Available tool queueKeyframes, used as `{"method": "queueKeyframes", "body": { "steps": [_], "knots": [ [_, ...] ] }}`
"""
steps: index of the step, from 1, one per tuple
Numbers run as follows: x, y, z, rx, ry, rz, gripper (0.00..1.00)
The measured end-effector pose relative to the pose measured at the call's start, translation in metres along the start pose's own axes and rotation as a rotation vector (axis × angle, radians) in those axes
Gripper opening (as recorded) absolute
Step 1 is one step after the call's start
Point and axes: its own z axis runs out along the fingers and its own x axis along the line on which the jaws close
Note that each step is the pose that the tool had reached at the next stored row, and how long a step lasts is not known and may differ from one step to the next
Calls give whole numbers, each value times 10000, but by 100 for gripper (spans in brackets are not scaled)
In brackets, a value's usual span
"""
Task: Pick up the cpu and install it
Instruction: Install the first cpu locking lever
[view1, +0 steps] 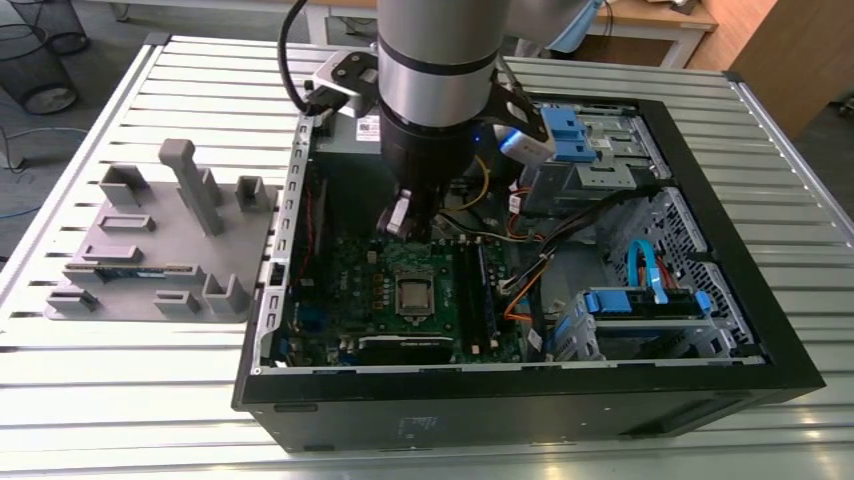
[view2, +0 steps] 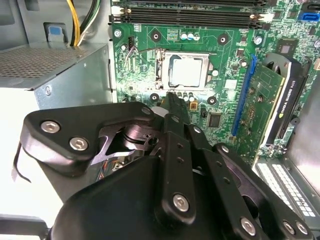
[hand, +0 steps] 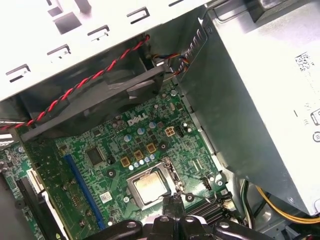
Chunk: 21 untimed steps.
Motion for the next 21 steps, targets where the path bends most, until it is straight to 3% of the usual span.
{"method": "queueKeyframes", "body": {
  "steps": [21],
  "knots": [
    [-45, 11, 4, -2, -6, 2, 11]
  ]
}}
